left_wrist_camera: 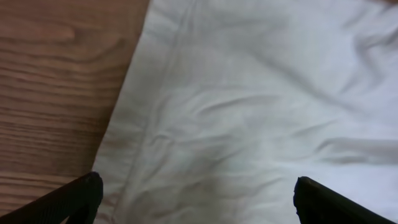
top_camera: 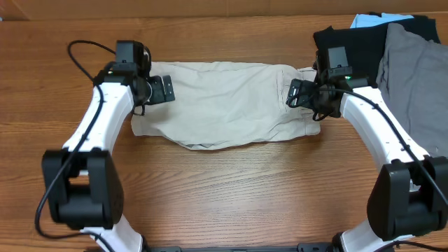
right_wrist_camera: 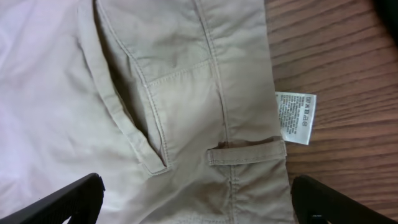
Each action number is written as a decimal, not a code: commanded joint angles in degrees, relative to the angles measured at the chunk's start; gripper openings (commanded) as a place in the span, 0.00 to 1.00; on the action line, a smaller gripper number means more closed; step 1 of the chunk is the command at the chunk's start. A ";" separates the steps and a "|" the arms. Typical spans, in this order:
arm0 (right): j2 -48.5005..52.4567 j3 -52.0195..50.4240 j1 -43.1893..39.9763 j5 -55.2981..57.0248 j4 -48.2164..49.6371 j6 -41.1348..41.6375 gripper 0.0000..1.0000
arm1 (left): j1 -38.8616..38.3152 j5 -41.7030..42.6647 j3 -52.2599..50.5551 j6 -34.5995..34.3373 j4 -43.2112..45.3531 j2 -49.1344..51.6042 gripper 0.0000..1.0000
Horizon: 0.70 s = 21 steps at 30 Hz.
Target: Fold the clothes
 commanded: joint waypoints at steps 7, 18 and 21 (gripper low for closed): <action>2.25 0.68 -0.48 -0.96 0.46 -1.38 1.00 | 1.49 6.51 -0.33 9.53 1.46 6.99 1.00; 2.25 0.68 -0.48 -0.79 1.09 0.35 1.00 | 2.47 8.13 -0.33 11.04 4.17 12.70 0.91; 2.25 0.68 -0.46 -0.98 0.42 1.09 1.00 | 2.75 8.35 -0.33 10.91 4.79 15.02 0.91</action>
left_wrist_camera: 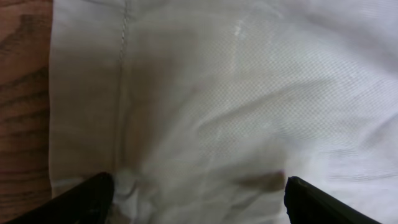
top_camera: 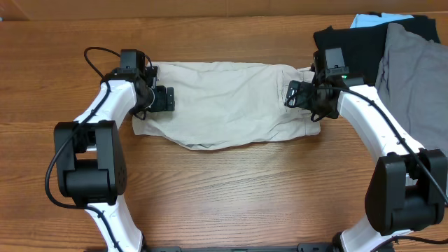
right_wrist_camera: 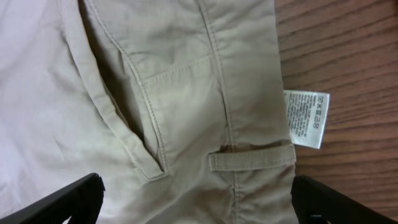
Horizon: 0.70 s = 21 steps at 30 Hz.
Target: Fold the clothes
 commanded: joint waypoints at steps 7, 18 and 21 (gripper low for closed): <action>0.09 0.68 -0.46 -0.15 -0.37 2.38 1.00 | 4.79 -2.84 -0.57 -5.97 -2.16 4.52 0.93; 0.09 0.68 -0.46 -1.66 3.69 4.94 1.00 | 16.02 0.24 -0.55 -10.86 -9.40 4.48 0.84; 0.09 0.68 -0.46 -1.62 3.96 4.72 1.00 | 16.57 2.51 0.61 -9.49 -11.02 4.44 0.80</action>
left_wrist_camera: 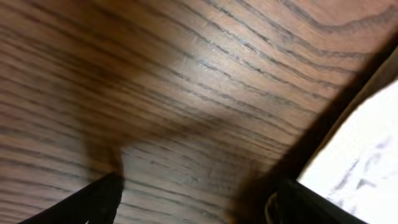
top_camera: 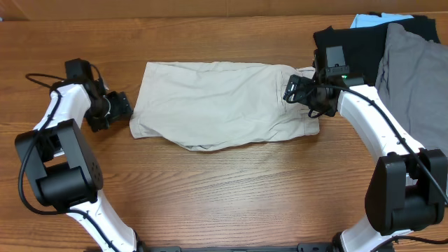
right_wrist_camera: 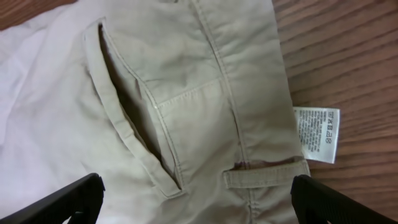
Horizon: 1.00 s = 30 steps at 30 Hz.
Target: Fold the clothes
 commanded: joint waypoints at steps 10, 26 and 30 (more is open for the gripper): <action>0.09 0.68 -0.44 -0.31 0.44 0.04 1.00 | -0.26 21.31 6.71 13.44 -6.49 -4.55 0.76; 0.09 0.68 -0.42 -0.33 0.02 0.09 1.00 | -3.78 21.27 5.60 18.93 -3.13 -4.66 0.84; 0.09 0.68 -0.42 -0.33 -0.02 0.09 1.00 | -6.51 23.30 5.60 19.89 -0.24 -3.56 0.81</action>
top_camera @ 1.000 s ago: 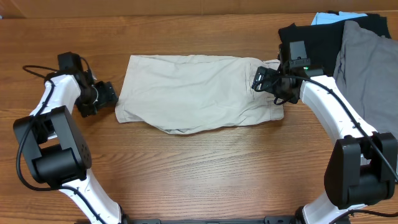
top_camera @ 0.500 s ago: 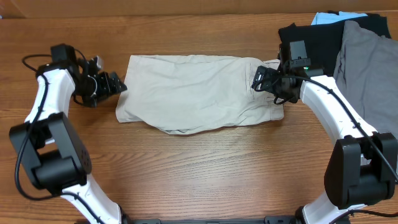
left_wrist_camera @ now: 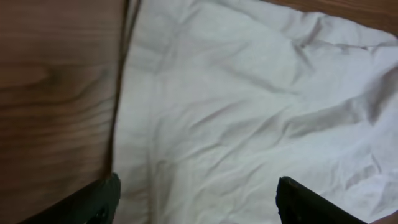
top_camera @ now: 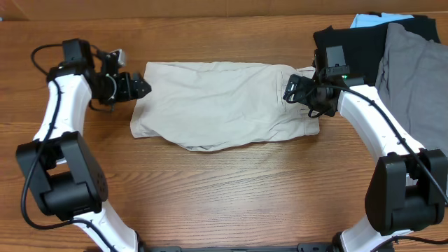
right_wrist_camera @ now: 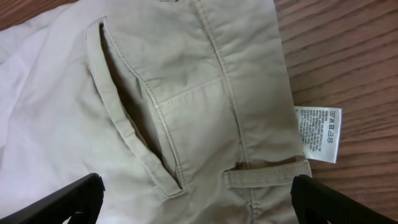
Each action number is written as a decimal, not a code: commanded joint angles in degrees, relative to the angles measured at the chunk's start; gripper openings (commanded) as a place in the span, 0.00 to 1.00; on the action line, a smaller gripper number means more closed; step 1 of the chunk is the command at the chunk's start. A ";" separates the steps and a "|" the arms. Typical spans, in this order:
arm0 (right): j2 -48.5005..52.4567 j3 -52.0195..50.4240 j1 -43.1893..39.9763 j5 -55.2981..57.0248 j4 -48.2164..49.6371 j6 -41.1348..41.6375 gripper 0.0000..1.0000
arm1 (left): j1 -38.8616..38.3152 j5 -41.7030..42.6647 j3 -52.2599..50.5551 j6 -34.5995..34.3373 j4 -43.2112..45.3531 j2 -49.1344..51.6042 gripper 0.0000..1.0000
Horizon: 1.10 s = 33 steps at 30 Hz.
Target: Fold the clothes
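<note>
A beige pair of trousers (top_camera: 224,105), folded into a wide band, lies across the back middle of the table. My left gripper (top_camera: 137,87) is open at its upper left edge; in the left wrist view the gripper (left_wrist_camera: 196,202) spans pale wrinkled cloth (left_wrist_camera: 249,112) beside the bare wood. Over the waistband end on the right, my right gripper (top_camera: 291,91) is open. The right wrist view shows that gripper (right_wrist_camera: 199,202) above a slanted pocket (right_wrist_camera: 130,118), a belt loop (right_wrist_camera: 267,175) and a white care label (right_wrist_camera: 317,134). Nothing is held.
A heap of other clothes sits at the back right corner: a black piece (top_camera: 350,38), a grey one (top_camera: 413,77) and a light blue one (top_camera: 371,19). Bare wooden table (top_camera: 231,196) stretches in front of the trousers.
My left gripper was over bare table to the left of the trousers; now it is at their upper left edge, still open. The right gripper and the trousers look unchanged.
At first both grippers were open over the trousers' two ends. The left one then sat slightly lower on the left end, then out on the table to the left, and is now at the left edge again. The right stayed put.
</note>
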 commanded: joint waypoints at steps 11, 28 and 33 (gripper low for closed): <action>0.09 0.68 -0.39 0.66 0.15 0.07 1.00 | -9.60 3.72 -0.46 2.14 9.57 11.37 0.81; 0.13 0.68 -0.39 1.90 0.46 0.09 1.00 | -3.19 -13.09 -0.46 -3.82 2.32 12.55 0.82; 0.20 0.68 -0.39 1.92 1.46 0.04 1.00 | -2.95 -13.25 -0.46 -4.17 1.44 12.55 0.82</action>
